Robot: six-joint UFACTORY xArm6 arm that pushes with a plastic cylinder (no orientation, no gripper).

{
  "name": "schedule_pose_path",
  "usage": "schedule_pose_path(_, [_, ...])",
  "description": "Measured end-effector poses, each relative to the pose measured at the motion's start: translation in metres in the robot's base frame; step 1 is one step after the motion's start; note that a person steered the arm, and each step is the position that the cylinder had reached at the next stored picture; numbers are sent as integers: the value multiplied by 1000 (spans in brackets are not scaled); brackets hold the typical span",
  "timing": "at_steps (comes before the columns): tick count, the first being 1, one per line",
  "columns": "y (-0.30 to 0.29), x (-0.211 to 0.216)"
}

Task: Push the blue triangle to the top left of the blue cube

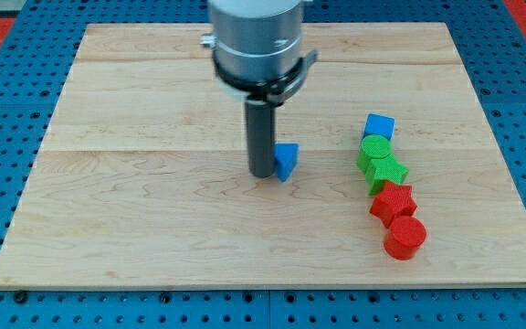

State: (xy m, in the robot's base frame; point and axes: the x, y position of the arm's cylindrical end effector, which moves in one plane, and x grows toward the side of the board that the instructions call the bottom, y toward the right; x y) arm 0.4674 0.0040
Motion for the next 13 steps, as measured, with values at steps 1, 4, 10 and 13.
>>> schedule_pose_path(1, [0,-26])
schedule_pose_path(4, [4,25])
schedule_pose_path(10, [26,29])
schedule_pose_path(13, [14,-98])
